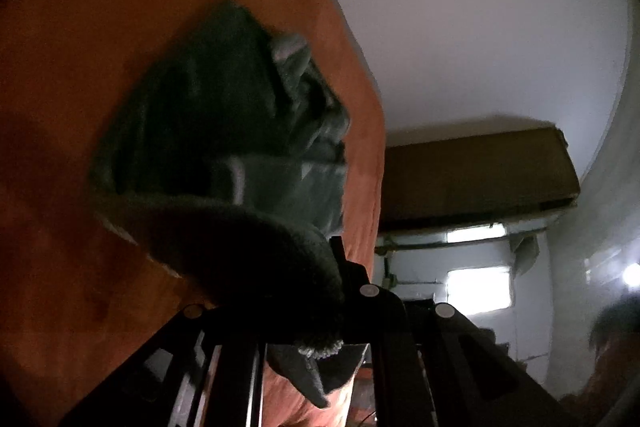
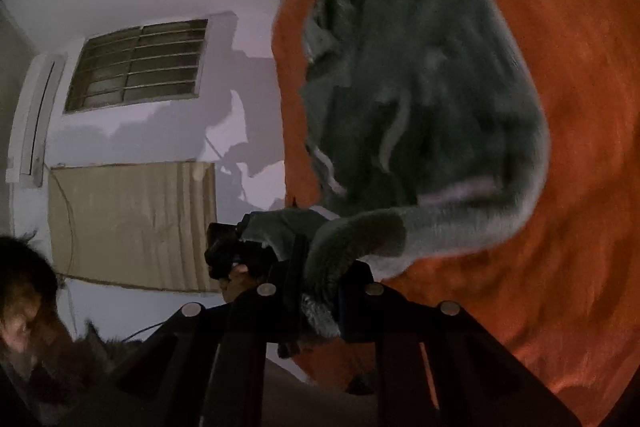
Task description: Fold clothes
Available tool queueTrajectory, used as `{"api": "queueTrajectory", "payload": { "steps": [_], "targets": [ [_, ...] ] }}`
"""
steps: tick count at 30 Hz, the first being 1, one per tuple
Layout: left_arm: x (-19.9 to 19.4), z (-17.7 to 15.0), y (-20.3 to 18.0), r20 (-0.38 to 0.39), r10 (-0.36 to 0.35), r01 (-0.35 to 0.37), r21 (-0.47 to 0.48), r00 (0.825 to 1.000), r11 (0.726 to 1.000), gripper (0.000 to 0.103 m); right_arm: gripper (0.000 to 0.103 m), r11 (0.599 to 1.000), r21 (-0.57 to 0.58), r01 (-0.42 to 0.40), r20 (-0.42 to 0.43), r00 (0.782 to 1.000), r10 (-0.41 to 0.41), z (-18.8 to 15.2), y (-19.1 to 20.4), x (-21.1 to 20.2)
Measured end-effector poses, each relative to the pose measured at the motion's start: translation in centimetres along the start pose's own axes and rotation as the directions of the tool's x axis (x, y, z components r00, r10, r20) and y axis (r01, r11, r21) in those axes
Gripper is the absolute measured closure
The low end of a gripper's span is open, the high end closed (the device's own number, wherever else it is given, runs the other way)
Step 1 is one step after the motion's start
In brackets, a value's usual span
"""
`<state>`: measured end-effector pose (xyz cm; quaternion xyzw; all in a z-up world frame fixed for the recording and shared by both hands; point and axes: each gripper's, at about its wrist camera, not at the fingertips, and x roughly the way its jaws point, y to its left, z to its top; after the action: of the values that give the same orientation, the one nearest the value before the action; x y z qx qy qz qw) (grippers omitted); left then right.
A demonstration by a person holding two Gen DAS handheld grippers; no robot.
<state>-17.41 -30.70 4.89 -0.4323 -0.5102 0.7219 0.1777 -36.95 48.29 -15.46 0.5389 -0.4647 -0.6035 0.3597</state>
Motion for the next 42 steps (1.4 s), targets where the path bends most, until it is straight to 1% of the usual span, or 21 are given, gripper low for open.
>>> {"api": "queueTrajectory", "payload": {
  "steps": [5, 8, 11, 14, 18, 19, 21, 24, 25, 27, 29, 30, 31, 33, 34, 35, 36, 38, 40, 41, 42],
  "targets": [
    [1.8, 4.9, -4.2, 0.039, 0.045, -0.044, -0.008, 0.998, 0.999, 0.093, 0.092, 0.999, -0.029, 0.033, 0.054, 0.998, -0.031, 6.2, 4.8, -0.2],
    [2.7, 7.5, -6.9, 0.056, 0.062, -0.063, 0.014, 0.996, 0.998, 0.093, 0.092, 0.998, -0.032, 0.052, 0.097, 0.994, -0.049, 9.4, 7.2, -0.6],
    [3.6, 9.9, -8.8, 0.077, 0.099, -0.101, 0.021, 0.992, 0.995, 0.093, 0.092, 0.997, -0.015, 0.072, 0.145, 0.987, -0.069, 12.5, 8.2, -1.6],
    [4.8, 12.7, -9.2, 0.108, 0.146, -0.145, -0.018, 0.983, 0.989, 0.093, 0.092, 0.997, 0.036, 0.074, 0.207, 0.975, -0.080, 15.4, 8.1, -2.3],
    [6.4, 16.5, -8.3, 0.129, 0.199, -0.191, -0.072, 0.971, 0.979, 0.093, 0.092, 0.991, 0.119, 0.053, 0.281, 0.956, -0.085, 19.0, 7.0, -3.0],
    [7.5, 17.4, -8.3, 0.133, 0.208, -0.198, -0.086, 0.969, 0.976, 0.093, 0.092, 0.989, 0.139, 0.046, 0.297, 0.951, -0.086, 20.0, 6.7, -3.1],
    [9.1, 19.9, -7.9, 0.137, 0.221, -0.207, -0.111, 0.966, 0.972, 0.093, 0.092, 0.986, 0.154, 0.056, 0.303, 0.948, -0.101, 22.6, 6.5, -2.5],
    [12.5, 24.3, -6.3, 0.109, 0.256, -0.240, -0.142, 0.961, 0.960, 0.093, 0.092, 0.980, 0.174, 0.101, 0.277, 0.950, -0.147, 27.6, 5.6, -0.6],
    [14.4, 26.3, -5.3, 0.083, 0.283, -0.269, -0.146, 0.956, 0.952, 0.092, 0.092, 0.975, 0.190, 0.116, 0.261, 0.951, -0.164, 29.3, 4.7, 0.4],
    [17.3, 28.7, -3.4, 0.042, 0.335, -0.325, -0.148, 0.941, 0.934, 0.092, 0.092, 0.961, 0.229, 0.156, 0.225, 0.952, -0.208, 33.1, 2.3, 2.6],
    [19.7, 29.9, -1.0, 0.016, 0.360, -0.350, -0.203, 0.933, 0.915, 0.092, 0.091, 0.930, 0.307, 0.202, 0.203, 0.941, -0.271, 35.6, -0.7, 4.6],
    [21.1, 30.5, 0.2, -0.014, 0.364, -0.358, -0.217, 0.931, 0.908, 0.092, 0.091, 0.916, 0.345, 0.205, 0.192, 0.940, -0.282, 36.6, -2.1, 5.6],
    [22.1, 31.1, 1.0, -0.034, 0.381, -0.379, -0.219, 0.924, 0.899, 0.092, 0.091, 0.905, 0.376, 0.198, 0.183, 0.942, -0.282, 37.5, -3.4, 6.4],
    [23.6, 32.2, 2.5, -0.067, 0.400, -0.404, -0.236, 0.914, 0.884, 0.092, 0.091, 0.876, 0.429, 0.219, 0.153, 0.938, -0.310, 38.9, -5.2, 7.6],
    [24.3, 32.6, 3.3, -0.093, 0.392, -0.402, -0.250, 0.915, 0.881, 0.092, 0.090, 0.859, 0.450, 0.242, 0.125, 0.936, -0.329, 39.4, -6.0, 8.1],
    [24.8, 33.0, 3.9, -0.136, 0.385, -0.408, -0.258, 0.913, 0.876, 0.091, 0.084, 0.842, 0.468, 0.270, 0.089, 0.933, -0.349, 39.9, -6.6, 8.6],
    [25.3, 33.3, 4.5, -0.177, 0.378, -0.414, -0.264, 0.909, 0.871, 0.087, 0.080, 0.833, 0.472, 0.289, 0.071, 0.929, -0.362, 40.2, -6.8, 8.7],
    [25.5, 34.0, 4.7, -0.221, 0.384, -0.432, -0.246, 0.897, 0.868, 0.086, 0.063, 0.828, 0.465, 0.314, 0.056, 0.923, -0.381, 40.5, -6.5, 8.5],
    [25.0, 34.7, 4.4, -0.236, 0.392, -0.442, -0.228, 0.889, 0.867, 0.086, 0.053, 0.831, 0.429, 0.355, 0.072, 0.903, -0.423, 40.8, -5.0, 7.4],
    [24.5, 35.0, 3.9, -0.236, 0.383, -0.434, -0.222, 0.893, 0.873, 0.086, 0.048, 0.832, 0.407, 0.377, 0.084, 0.891, -0.445, 40.9, -4.1, 6.7],
    [24.2, 35.3, 3.5, -0.237, 0.378, -0.427, -0.211, 0.895, 0.879, 0.085, 0.045, 0.836, 0.389, 0.386, 0.098, 0.885, -0.455, 41.0, -3.3, 6.1]
  ]
}}
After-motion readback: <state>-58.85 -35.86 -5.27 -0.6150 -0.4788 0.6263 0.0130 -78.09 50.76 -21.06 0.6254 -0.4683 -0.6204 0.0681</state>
